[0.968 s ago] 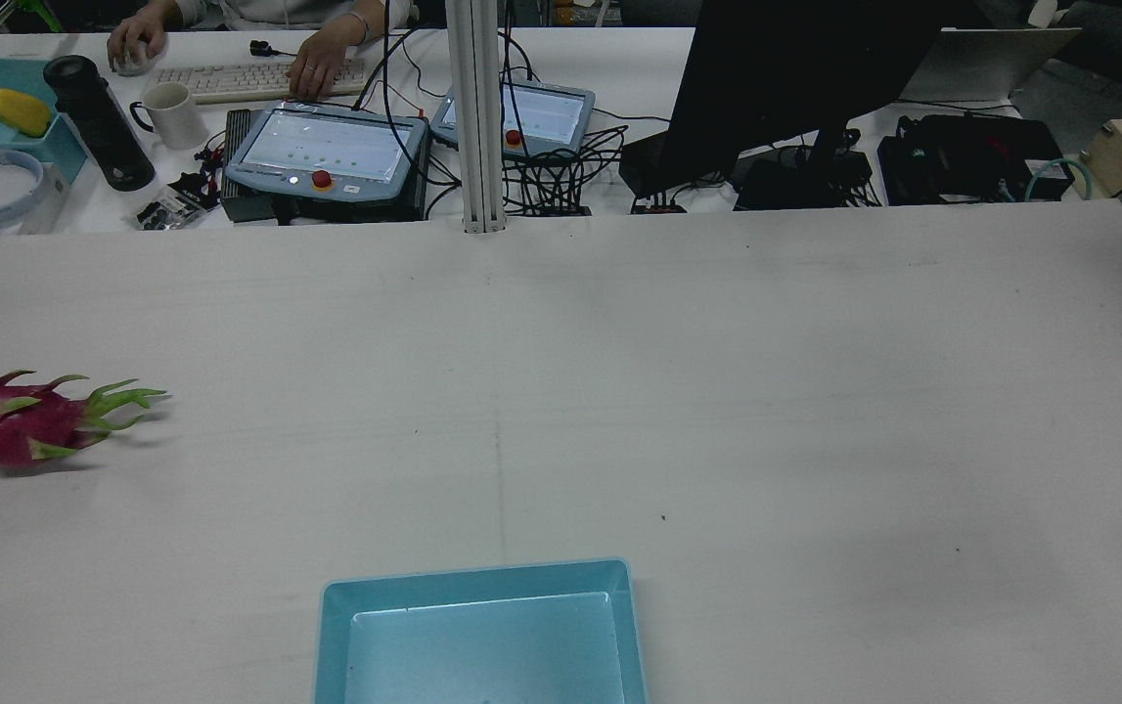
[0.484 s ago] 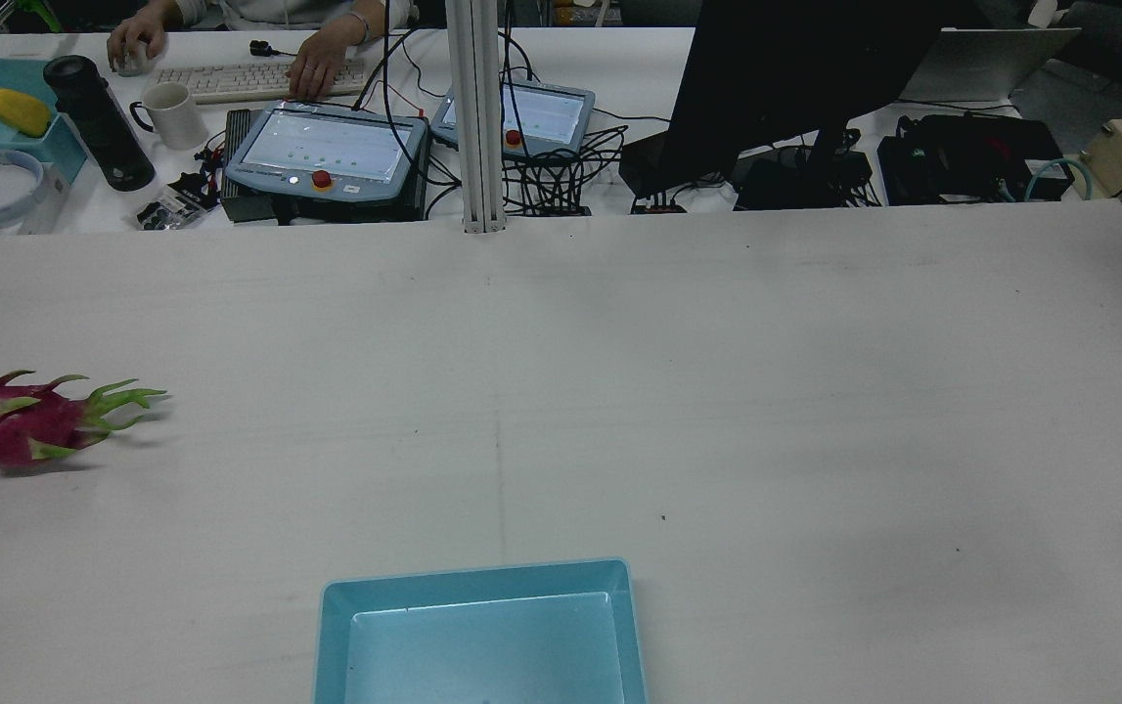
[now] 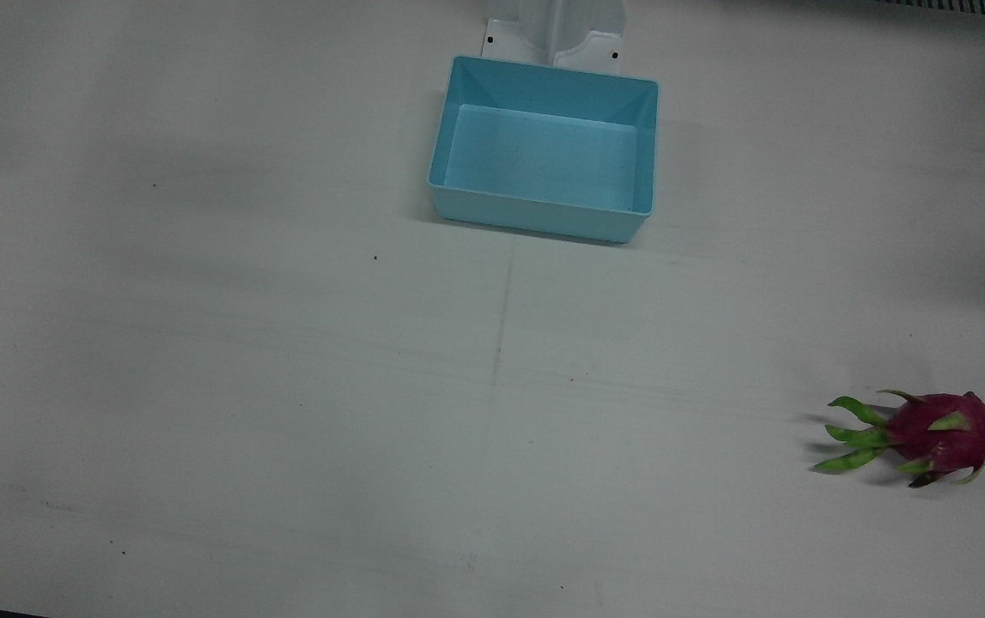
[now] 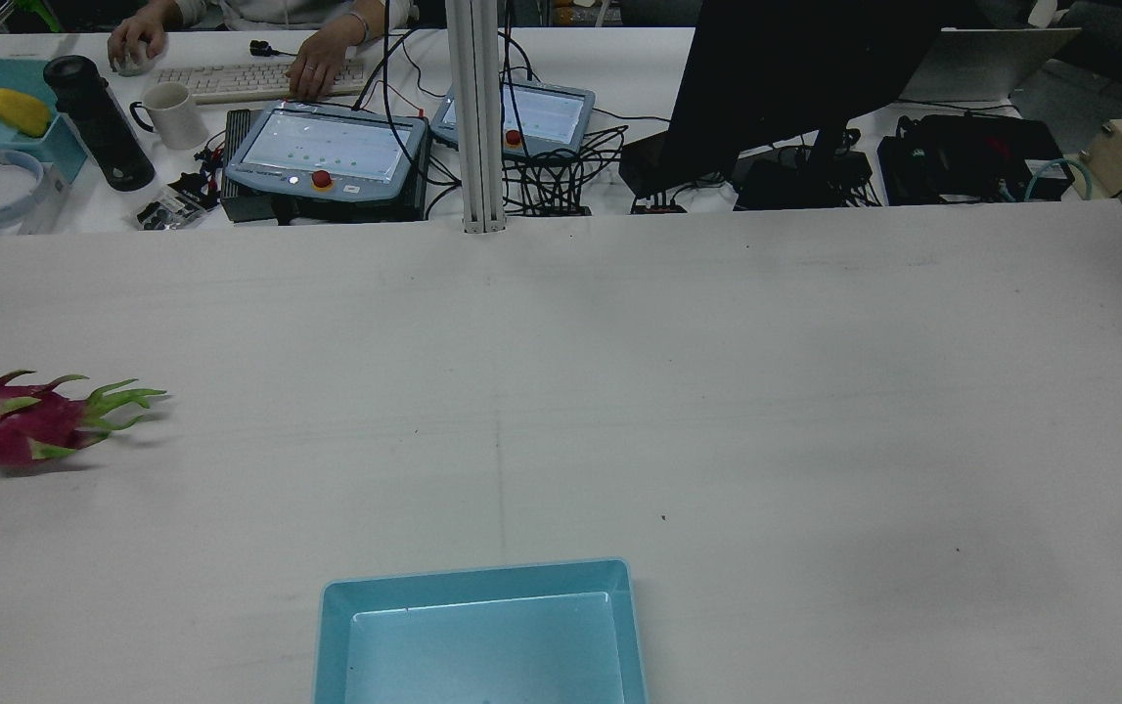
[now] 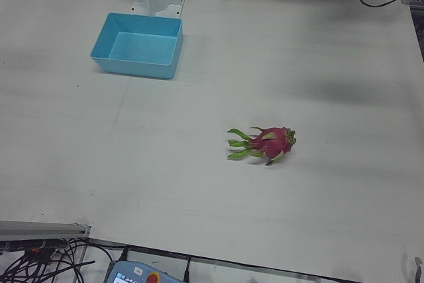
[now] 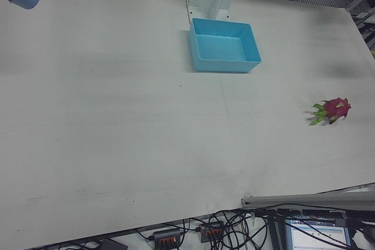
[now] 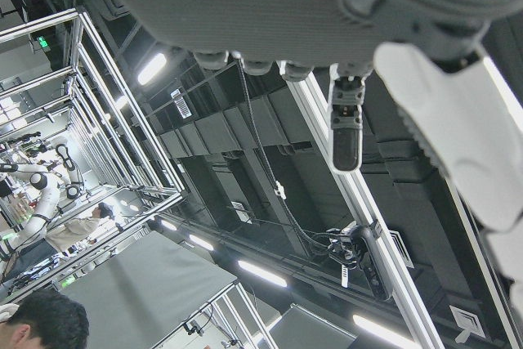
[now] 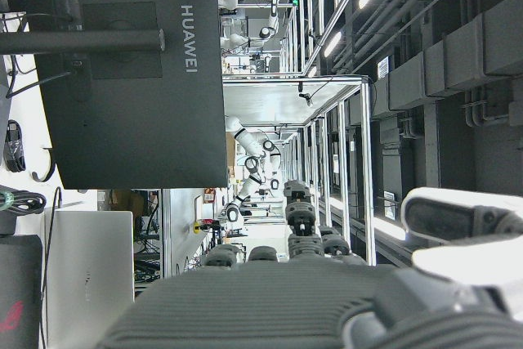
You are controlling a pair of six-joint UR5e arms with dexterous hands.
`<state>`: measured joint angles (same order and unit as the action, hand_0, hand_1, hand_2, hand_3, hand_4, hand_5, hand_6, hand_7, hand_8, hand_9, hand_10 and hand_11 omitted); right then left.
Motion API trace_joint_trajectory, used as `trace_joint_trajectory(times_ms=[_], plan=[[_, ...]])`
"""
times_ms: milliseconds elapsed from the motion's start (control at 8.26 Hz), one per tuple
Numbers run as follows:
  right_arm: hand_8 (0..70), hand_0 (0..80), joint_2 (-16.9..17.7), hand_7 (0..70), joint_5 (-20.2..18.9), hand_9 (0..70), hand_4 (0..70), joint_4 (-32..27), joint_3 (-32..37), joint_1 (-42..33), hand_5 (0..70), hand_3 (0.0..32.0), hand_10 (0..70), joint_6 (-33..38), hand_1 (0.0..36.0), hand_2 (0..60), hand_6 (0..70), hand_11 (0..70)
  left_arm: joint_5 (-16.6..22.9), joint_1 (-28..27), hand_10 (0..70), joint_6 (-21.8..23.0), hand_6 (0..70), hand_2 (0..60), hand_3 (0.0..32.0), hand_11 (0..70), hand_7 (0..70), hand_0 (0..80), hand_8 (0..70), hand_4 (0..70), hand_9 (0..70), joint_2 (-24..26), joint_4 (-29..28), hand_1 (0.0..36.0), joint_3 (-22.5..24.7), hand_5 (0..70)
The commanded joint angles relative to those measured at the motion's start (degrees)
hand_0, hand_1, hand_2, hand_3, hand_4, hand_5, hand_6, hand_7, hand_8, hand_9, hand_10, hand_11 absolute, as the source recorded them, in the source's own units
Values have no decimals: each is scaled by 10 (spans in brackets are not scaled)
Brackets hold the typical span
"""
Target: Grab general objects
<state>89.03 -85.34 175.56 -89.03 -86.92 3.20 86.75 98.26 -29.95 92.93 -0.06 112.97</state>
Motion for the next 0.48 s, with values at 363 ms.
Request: trace_joint_trajectory(times_ms=[363], plan=[[0,0,1,0,0,0,0,0,-1,1,0,0,0,1,0,0,0,0,2,-12,1,-14,0,73,6,23,67,548,0,68,1,-4,-20,206,11,69]])
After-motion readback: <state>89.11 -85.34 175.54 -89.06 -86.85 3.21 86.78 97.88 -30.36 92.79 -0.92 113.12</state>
